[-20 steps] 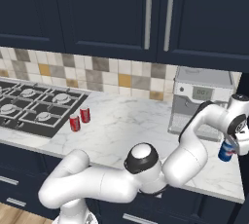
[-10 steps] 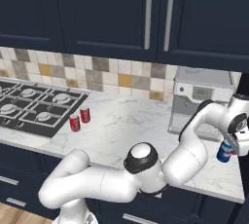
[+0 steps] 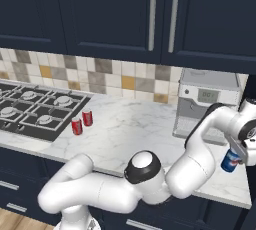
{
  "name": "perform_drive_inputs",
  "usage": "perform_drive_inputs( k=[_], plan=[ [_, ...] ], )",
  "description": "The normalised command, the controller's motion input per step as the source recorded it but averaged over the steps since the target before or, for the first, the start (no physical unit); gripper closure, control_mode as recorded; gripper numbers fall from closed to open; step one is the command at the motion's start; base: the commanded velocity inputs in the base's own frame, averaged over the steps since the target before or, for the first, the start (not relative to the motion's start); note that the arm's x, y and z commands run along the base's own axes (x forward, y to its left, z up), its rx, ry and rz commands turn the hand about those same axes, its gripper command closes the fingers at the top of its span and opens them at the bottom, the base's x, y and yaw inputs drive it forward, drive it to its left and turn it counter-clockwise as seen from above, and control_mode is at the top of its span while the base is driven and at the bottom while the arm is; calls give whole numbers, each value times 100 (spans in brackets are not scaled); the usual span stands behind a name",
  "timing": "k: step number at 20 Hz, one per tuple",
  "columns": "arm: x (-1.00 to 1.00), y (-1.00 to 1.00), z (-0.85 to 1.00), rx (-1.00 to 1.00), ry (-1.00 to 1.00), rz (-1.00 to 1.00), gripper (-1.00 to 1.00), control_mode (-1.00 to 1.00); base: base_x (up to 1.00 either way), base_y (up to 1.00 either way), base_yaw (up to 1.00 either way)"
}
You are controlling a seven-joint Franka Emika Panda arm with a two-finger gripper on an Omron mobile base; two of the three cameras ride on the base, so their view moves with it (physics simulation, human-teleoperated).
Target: Four empty soda cans are scattered around the kitchen. Gather all the cans and cluster them next to the stove for recycling.
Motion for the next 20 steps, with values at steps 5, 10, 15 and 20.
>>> perform_drive_inputs(
  k=[5,10,15,20],
  plan=[
    [-35,43,1,-3,-5,-6,100,-100,0,0,0],
    [-19,57,0,-17,-8,-7,100,-100,0,0,0],
    [-18,56,2,-15,-5,-4,100,-100,0,0,0],
    [-16,53,8,-7,0,0,100,-100,0,0,0]
  ],
)
